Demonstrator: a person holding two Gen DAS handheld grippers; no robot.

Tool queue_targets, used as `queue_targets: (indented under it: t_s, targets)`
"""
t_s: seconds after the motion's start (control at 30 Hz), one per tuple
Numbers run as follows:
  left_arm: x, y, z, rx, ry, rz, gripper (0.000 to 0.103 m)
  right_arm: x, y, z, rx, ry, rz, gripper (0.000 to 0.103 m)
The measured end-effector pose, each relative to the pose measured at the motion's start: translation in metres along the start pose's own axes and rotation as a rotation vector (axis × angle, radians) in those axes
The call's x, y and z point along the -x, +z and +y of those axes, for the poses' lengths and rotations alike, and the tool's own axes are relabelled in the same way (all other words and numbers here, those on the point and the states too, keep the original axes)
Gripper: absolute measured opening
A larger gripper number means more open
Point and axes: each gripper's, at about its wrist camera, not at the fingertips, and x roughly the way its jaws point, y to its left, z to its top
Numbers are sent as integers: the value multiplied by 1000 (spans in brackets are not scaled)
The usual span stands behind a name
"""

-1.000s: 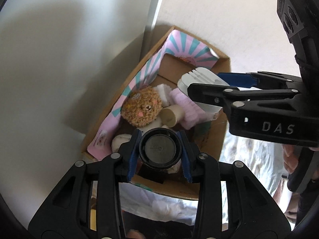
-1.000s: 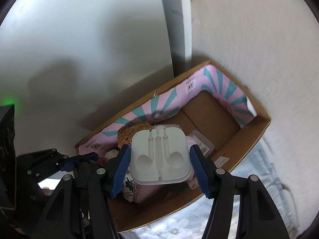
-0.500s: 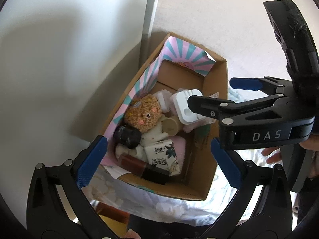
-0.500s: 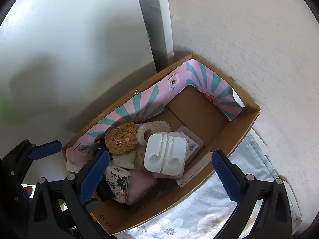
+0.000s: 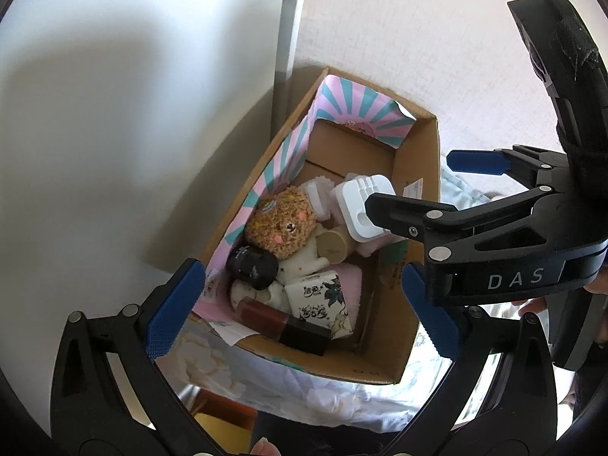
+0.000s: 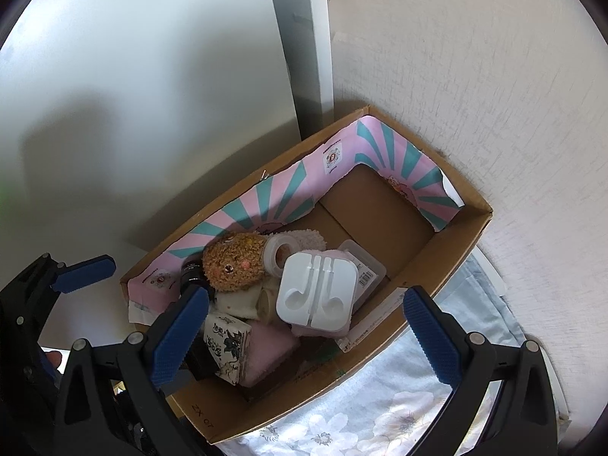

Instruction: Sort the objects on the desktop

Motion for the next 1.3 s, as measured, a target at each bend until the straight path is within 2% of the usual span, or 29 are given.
queue_targets:
  t_s: [0.43,0.97,1.3]
  targets:
    - [3,0,1,-12,37,-6,103,3,2,2,32,-31,9,102]
    - [-1,4,3,-7,50,-1,103,4,3,-2,5,-52,8,102]
    - [-6,1,-1,-10,45,17,103,9,2,-13,-71,-82,-5,102]
